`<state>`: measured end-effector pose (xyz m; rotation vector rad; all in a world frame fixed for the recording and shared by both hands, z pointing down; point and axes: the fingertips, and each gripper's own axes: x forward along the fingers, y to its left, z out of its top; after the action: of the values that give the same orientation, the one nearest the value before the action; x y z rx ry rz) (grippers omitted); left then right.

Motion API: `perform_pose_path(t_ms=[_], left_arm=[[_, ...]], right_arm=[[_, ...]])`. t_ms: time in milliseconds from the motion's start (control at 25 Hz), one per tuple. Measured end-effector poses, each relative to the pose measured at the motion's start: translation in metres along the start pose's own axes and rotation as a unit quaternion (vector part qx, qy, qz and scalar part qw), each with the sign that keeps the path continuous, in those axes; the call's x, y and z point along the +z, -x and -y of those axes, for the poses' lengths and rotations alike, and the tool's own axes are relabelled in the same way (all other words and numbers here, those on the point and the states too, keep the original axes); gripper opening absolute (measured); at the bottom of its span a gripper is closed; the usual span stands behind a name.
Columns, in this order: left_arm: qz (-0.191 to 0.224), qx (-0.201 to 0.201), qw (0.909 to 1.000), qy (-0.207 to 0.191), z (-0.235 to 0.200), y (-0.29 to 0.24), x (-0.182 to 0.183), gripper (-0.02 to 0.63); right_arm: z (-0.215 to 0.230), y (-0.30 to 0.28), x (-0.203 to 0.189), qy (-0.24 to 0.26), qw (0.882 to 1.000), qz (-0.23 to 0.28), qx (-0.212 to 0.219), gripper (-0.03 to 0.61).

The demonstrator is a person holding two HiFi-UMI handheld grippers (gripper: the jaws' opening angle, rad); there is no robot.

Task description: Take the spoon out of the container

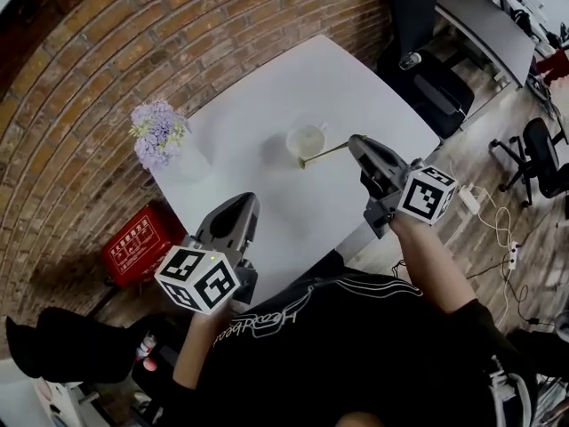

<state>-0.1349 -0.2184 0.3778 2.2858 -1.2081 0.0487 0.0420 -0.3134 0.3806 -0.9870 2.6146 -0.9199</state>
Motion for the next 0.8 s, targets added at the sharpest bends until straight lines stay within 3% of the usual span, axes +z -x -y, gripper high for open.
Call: perform_pose_path(t_ms=[400, 800], left_arm=[[0.008, -0.016, 0.9997, -0.014, 0.017, 0.031, -0.007, 0.005], [-0.001, -0.032, 0.9993, -0.019, 0.025, 0.038, -0.021, 0.005]], right_arm=[[-0.061, 0.036, -0.028, 0.018, 1.0, 0.0, 0.025, -0.002], [-0.078, 0.054, -0.049, 0.027, 0.999, 0.0, 0.02, -0.002]])
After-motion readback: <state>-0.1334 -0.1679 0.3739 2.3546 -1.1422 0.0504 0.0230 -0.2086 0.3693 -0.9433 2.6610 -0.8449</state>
